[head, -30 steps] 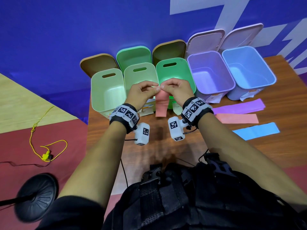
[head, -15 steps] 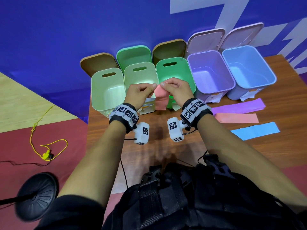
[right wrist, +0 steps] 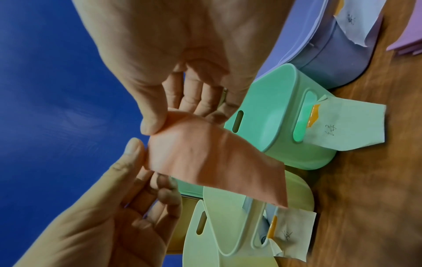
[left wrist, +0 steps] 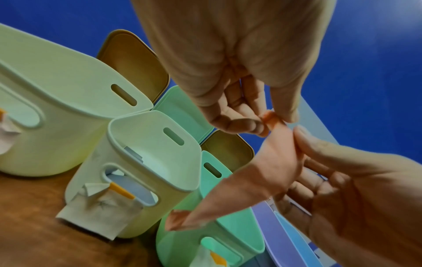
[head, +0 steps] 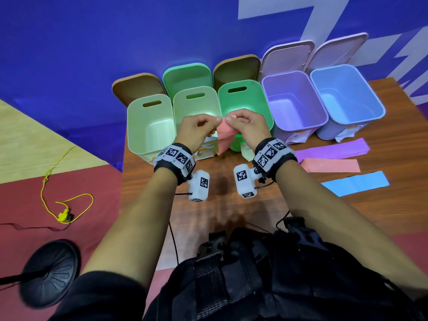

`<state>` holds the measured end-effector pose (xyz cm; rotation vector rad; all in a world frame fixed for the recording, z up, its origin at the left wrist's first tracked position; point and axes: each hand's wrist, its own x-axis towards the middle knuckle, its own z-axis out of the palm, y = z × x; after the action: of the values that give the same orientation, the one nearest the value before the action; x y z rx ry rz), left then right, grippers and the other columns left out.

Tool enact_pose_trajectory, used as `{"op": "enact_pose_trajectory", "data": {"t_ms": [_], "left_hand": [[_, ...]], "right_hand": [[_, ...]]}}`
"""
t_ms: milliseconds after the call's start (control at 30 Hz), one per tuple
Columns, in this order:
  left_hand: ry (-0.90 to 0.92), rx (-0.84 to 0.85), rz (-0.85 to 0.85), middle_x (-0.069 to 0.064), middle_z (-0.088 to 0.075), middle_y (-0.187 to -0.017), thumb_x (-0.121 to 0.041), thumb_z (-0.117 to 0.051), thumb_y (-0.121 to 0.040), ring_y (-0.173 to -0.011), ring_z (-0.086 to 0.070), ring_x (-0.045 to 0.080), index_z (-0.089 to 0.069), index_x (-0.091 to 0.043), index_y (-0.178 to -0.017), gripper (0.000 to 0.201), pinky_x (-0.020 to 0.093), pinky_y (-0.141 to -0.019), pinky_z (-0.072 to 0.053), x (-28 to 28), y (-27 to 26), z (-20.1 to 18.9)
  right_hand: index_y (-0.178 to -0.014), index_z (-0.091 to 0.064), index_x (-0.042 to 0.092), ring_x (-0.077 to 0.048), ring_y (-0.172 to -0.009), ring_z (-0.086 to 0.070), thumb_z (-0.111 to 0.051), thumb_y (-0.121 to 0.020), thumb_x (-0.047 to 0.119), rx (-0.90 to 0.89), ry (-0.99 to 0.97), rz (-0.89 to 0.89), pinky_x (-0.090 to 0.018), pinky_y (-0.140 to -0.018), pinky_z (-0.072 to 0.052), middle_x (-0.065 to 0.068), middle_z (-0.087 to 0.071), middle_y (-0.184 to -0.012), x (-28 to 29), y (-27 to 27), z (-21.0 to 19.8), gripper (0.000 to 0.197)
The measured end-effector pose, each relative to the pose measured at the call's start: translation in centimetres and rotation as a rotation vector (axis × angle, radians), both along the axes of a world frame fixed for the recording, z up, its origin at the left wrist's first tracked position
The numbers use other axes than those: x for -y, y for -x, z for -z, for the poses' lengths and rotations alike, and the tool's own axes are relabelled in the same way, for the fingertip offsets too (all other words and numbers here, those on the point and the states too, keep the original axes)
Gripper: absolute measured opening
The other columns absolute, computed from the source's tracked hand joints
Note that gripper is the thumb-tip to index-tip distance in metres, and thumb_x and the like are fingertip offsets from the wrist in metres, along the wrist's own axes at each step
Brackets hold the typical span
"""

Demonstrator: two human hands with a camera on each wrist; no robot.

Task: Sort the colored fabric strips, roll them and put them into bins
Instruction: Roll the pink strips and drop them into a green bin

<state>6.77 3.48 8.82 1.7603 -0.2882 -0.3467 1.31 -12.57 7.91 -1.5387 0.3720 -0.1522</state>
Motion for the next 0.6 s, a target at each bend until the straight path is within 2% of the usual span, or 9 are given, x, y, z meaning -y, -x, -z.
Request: {"op": "enact_pose_trajectory", "data": {"t_ms": [67,167,233,300,367,433,500,600], "left_hand": [[0.029,-0.013,-0.001,0.015,-0.067,-0.084,-0.016,-0.077,-0.085,-0.075,-0.06,0.018,-0.075,-0.011,-0.098,0.015,0.031,-0.078,-0.054,0.01,0.01,-0.03],[0.035,0.003,0.02,0.019,-0.065,-0.085,-0.009,-0.078,-0.082,-0.079,-0.063,0.022,-0.074,-0.019,-0.097,0.018,0.035,-0.081,-0.056,0.0,0.03,0.11],[0.035,0.011,0.027,0.026,-0.067,-0.088,-0.008,-0.076,-0.084,-0.08,-0.064,0.022,-0.073,-0.016,-0.096,0.015,0.033,-0.079,-0.057,-0.07,0.12,0.03],[0.037,0.015,0.015,0.022,-0.068,-0.083,-0.008,-0.073,-0.086,-0.074,-0.062,0.019,-0.073,-0.009,-0.096,0.01,0.027,-0.073,-0.055,-0.02,0.14,-0.06],[0.025,0.015,0.008,0.016,-0.065,-0.078,-0.008,-0.072,-0.088,-0.069,-0.059,0.016,-0.072,-0.006,-0.096,0.008,0.023,-0.068,-0.053,0.09,0.1,-0.12],[0.007,0.006,0.018,0.015,-0.065,-0.079,-0.011,-0.07,-0.09,-0.068,-0.057,0.016,-0.073,-0.006,-0.095,0.008,0.022,-0.067,-0.052,0.13,0.05,-0.15],[0.005,-0.018,0.023,0.016,-0.065,-0.082,-0.014,-0.071,-0.09,-0.072,-0.057,0.016,-0.073,-0.005,-0.098,0.012,0.023,-0.07,-0.053,0.17,0.01,-0.05],[0.047,-0.05,0.013,0.015,-0.063,-0.087,-0.008,-0.077,-0.083,-0.08,-0.061,0.02,-0.071,-0.009,-0.106,0.024,0.03,-0.082,-0.056,0.28,-0.02,0.06]], "right_hand": [[-0.09,-0.072,0.012,-0.013,-0.079,-0.068,-0.073,-0.088,0.014,-0.001,0.003,0.017,-0.031,-0.082,-0.055,-0.002,-0.072,-0.082,0.03,-0.11,-0.02,0.003],[-0.088,-0.071,0.011,-0.01,-0.074,-0.066,-0.074,-0.088,0.019,-0.002,0.031,0.036,-0.024,-0.074,-0.055,0.0,-0.071,-0.079,0.06,-0.12,-0.07,0.009],[-0.085,-0.072,0.015,-0.013,-0.077,-0.067,-0.074,-0.088,0.021,0.005,0.036,0.038,-0.026,-0.075,-0.055,-0.001,-0.072,-0.081,0.0,-0.04,0.01,0.008],[-0.092,-0.072,0.018,-0.016,-0.084,-0.068,-0.072,-0.09,0.017,0.02,-0.01,0.016,-0.028,-0.079,-0.055,-0.005,-0.071,-0.088,0.02,0.07,0.15,0.002],[-0.098,-0.071,0.02,-0.019,-0.088,-0.067,-0.069,-0.092,0.013,0.029,-0.033,-0.007,-0.03,-0.082,-0.055,-0.008,-0.07,-0.092,0.04,0.04,0.31,0.009],[-0.093,-0.071,0.018,-0.018,-0.086,-0.067,-0.067,-0.093,0.011,0.02,-0.023,0.0,-0.029,-0.081,-0.054,-0.006,-0.07,-0.09,0.1,-0.1,0.26,0.009],[-0.086,-0.071,0.017,-0.014,-0.08,-0.066,-0.068,-0.093,0.015,-0.009,0.006,0.018,-0.027,-0.079,-0.053,-0.001,-0.07,-0.084,0.15,-0.2,0.18,0.008],[-0.083,-0.07,0.017,-0.011,-0.073,-0.064,-0.069,-0.093,0.022,-0.028,0.04,0.014,-0.026,-0.074,-0.052,0.001,-0.07,-0.079,0.2,-0.15,0.18,0.011]]}}
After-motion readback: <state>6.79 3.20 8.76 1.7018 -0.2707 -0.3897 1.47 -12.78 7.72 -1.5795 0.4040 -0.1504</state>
